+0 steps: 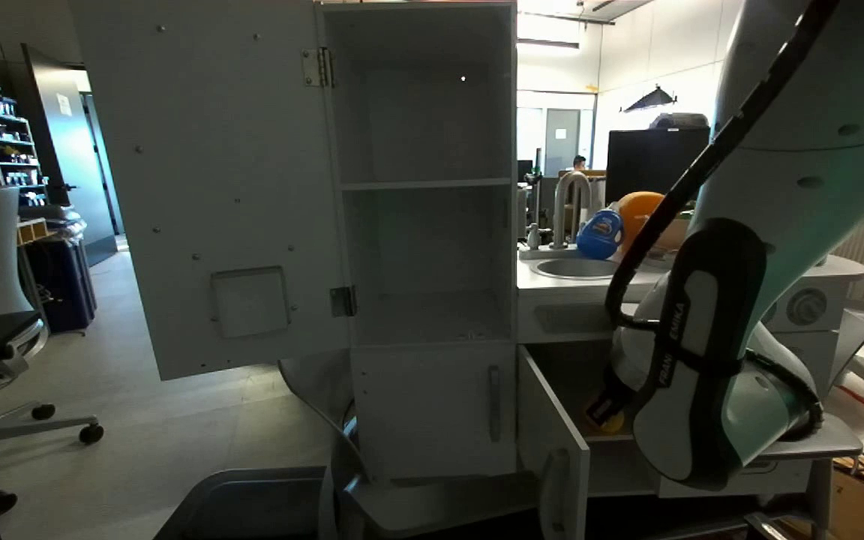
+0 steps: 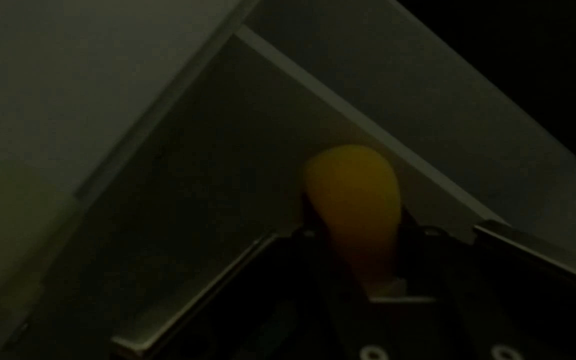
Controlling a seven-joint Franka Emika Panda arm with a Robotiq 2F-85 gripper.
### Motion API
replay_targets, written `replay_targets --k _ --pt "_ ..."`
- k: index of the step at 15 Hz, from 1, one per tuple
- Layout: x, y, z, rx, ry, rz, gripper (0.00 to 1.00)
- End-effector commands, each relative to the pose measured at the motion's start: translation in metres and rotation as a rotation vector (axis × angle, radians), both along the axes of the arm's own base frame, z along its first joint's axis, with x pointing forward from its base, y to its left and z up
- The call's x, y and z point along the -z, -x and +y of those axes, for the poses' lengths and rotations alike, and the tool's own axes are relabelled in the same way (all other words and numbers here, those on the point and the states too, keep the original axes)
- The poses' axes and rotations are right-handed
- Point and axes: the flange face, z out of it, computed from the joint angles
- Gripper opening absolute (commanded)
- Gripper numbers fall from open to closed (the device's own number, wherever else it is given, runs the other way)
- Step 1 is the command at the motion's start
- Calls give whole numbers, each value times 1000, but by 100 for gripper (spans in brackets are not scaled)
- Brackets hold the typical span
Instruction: Remove the yellow sponge from the sink and place it inside the bottom cabinet, pick up the green pepper and put it inside the bottom cabinet.
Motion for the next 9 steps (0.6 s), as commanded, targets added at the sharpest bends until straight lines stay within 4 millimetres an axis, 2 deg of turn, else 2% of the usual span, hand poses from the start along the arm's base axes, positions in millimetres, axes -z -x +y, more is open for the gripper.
replay_targets --k 1,6,9 --pt "-2 0 1 -36 31 -148 65" --pt "-4 -6 5 -31 57 -175 100" --pt "-8 -5 9 -29 64 -188 100"
